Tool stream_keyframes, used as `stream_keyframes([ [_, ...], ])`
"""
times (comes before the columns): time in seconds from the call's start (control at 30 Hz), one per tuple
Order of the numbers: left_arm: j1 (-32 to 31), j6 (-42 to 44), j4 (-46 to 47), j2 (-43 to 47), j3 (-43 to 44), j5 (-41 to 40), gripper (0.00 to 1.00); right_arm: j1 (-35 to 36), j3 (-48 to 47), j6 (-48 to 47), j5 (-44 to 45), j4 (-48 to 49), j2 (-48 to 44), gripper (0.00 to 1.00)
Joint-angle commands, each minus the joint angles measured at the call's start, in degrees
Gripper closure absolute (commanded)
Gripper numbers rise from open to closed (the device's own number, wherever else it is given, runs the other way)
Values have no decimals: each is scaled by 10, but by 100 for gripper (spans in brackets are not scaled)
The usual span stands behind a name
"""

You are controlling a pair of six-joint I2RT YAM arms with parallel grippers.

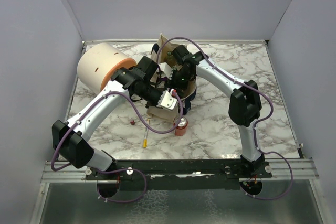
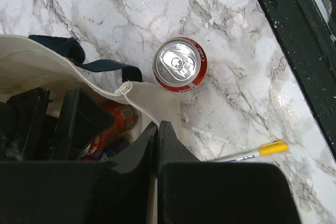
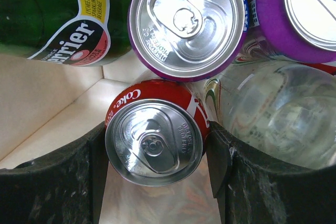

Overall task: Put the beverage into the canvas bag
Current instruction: Place the drink in the canvas bag.

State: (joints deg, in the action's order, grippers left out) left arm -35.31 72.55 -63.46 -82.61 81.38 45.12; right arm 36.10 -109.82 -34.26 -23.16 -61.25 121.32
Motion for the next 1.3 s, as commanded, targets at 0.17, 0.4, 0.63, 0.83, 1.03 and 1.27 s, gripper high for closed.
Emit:
stream_keyframes([
  [0.17, 2, -4, -32, -7, 19, 31, 100, -5, 40, -20, 41, 18, -13, 53],
  [0.4, 2, -7, -32, -6, 19, 31, 100, -5, 43, -11, 38, 16, -22, 40],
  [0.63, 1, -10, -32, -2, 13, 28, 100, -5, 46, 2, 34, 16, -38, 29],
  [0.83, 2, -4, -36, 6, -2, 23, 100, -9, 38, 11, 6, 8, -53, 18],
  [1.03, 2, 4, -38, 7, -4, 14, 100, -15, 34, 14, -30, 2, -66, 19],
  [1.27, 2, 8, -39, 5, -1, 13, 100, -19, 23, 9, -64, -9, -74, 23],
])
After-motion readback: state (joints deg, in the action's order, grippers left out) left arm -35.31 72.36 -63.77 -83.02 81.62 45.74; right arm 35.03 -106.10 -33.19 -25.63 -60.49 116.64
